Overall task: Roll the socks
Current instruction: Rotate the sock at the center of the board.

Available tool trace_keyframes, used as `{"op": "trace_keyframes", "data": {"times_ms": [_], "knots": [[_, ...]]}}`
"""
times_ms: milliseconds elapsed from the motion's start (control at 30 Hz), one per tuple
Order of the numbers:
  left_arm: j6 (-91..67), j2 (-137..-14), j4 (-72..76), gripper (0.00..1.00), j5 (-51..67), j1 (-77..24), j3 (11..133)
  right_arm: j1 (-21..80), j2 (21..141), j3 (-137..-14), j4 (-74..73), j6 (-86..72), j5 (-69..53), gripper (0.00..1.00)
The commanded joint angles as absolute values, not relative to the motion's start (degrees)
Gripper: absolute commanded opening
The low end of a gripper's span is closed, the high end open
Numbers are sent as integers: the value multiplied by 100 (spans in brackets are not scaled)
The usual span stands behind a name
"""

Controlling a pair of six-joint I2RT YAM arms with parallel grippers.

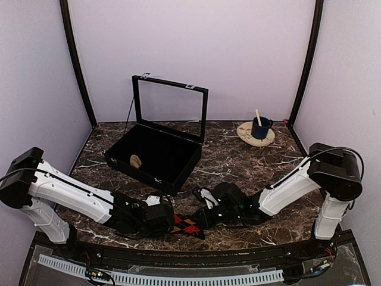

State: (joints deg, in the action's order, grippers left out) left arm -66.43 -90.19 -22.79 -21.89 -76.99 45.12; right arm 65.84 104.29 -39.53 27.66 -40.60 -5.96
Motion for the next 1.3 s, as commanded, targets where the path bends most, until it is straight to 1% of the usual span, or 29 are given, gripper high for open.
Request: {"op": "trace_keyframes", "data": {"times_ms": [0,200,533,833,1067,1267], "knots": [[-6497,-9103,-2583,0,-2241,-7509,4577,6577,10273,-3560,2133,-4164,-335,0],[-5985,-9124,-2367,0,-2234,-7118,4578,6801,10022,-3756,1349,-4011,-177,0],[-4876,-9514,-1733,0,-2101,-6663,4830,7187,10082,-4295,174,-3828,-286,0],[-4210,-10078,-1135,0,-1665,-6548,5137,7396,10025,-4535,-263,-3919,-334,0],[-3680,-10533,-710,0,-1139,-6526,5488,7432,9905,-4379,-264,-4233,-225,0],[-3313,-10871,-584,0,-747,-6530,5877,7427,9772,-4142,-285,-4662,159,0]]}}
